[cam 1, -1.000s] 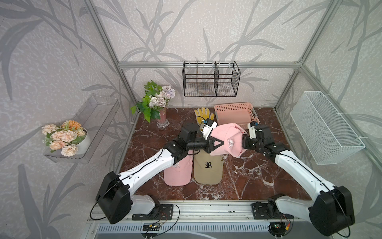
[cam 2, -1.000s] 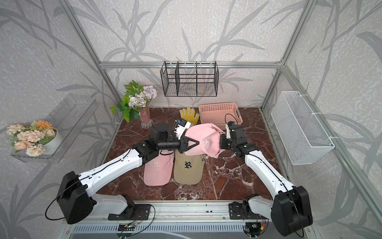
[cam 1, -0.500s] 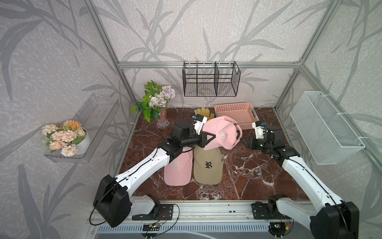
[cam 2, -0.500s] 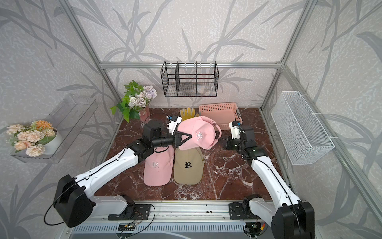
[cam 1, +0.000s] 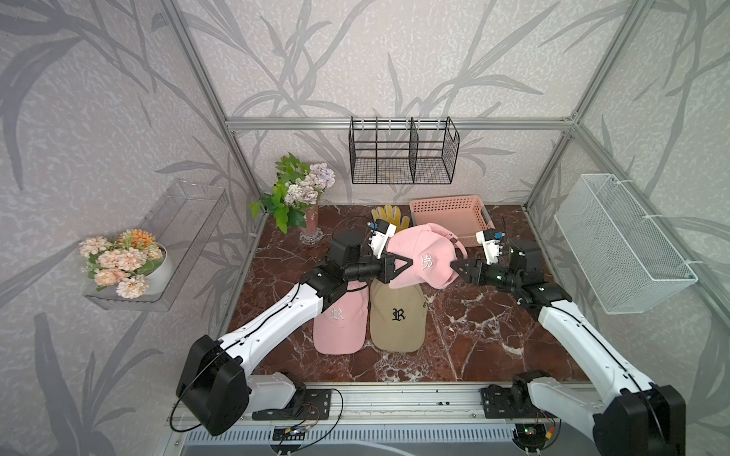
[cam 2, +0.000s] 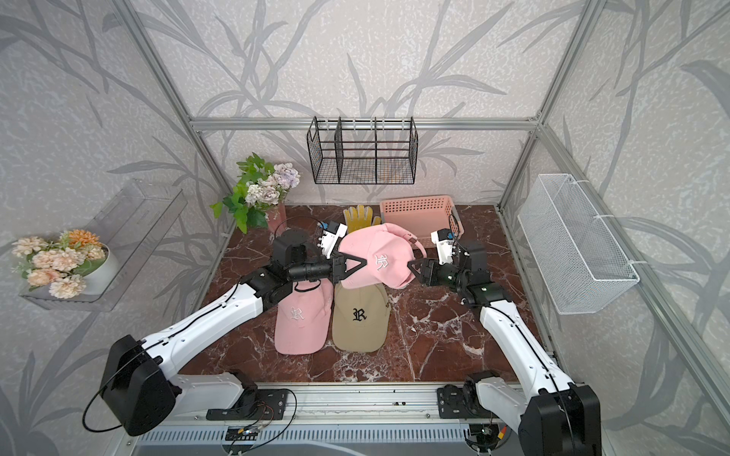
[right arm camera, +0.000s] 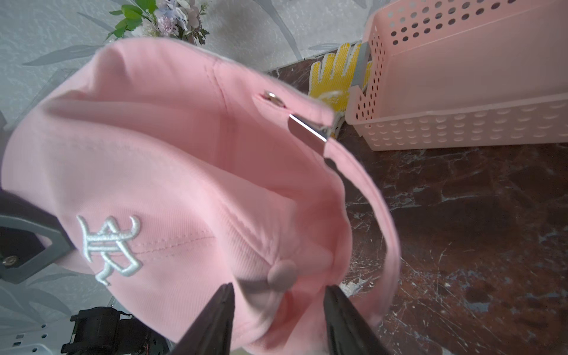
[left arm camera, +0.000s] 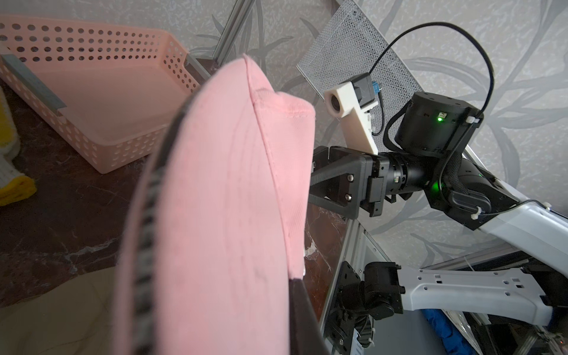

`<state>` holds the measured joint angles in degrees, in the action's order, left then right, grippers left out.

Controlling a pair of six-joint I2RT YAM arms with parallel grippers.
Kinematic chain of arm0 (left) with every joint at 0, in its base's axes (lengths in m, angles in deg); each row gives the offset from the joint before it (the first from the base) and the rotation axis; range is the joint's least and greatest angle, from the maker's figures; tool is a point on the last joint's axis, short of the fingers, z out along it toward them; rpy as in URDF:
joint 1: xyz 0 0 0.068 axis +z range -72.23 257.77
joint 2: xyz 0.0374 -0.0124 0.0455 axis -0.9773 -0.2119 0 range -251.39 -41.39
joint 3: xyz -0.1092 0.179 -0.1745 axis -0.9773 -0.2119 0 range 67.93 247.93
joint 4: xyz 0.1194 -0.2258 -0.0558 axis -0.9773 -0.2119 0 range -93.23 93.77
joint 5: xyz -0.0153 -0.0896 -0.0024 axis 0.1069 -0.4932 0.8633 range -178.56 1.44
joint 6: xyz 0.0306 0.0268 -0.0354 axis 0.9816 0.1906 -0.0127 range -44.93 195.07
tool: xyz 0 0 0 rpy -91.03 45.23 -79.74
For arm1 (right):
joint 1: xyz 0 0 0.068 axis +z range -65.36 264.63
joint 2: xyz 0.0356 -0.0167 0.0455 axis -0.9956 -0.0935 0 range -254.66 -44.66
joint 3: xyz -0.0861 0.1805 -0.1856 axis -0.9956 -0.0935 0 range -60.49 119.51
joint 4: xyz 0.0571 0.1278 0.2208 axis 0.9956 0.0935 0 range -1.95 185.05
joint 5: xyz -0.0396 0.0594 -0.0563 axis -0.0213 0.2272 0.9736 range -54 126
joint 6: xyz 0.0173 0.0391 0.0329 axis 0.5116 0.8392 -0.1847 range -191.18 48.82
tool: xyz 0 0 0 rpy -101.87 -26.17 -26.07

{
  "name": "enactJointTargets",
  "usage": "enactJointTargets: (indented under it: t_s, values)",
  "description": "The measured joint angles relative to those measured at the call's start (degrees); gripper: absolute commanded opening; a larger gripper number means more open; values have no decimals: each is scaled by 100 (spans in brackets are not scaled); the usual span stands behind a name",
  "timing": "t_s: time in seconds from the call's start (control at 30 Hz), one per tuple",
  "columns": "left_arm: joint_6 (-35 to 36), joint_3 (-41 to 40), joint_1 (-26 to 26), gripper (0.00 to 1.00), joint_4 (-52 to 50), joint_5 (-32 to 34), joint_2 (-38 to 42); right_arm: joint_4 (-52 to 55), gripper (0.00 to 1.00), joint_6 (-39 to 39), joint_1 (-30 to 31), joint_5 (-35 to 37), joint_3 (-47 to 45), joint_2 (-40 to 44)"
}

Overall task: Turn the baseball cap inside out
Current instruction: Turn over the baseball cap.

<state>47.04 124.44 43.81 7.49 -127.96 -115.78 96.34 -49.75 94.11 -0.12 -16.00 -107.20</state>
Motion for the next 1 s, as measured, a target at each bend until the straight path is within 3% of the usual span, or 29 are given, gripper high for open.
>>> enactJointTargets:
  t_s: [0.3, 0.47, 0.57, 0.73, 1.0]
  values:
    - [-24, -2, 2, 0, 188, -304, -149, -507, 44, 199, 2, -861, 0, -442]
    - [-55, 0, 7, 0, 310, -400, -332, -769, 14, 299, 17, -1469, -39, -466]
    - [-111, 0, 81, 0, 326, -358, -433, -826, 2, 339, 20, -1659, -111, -391]
    - [-363, 0, 306, 0, 339, -315, -608, -960, 0, 452, -37, -1939, -264, -120]
    - [-713, -120, 409, 0, 863, -813, -632, -1683, 1, 994, -442, -2319, -678, 208]
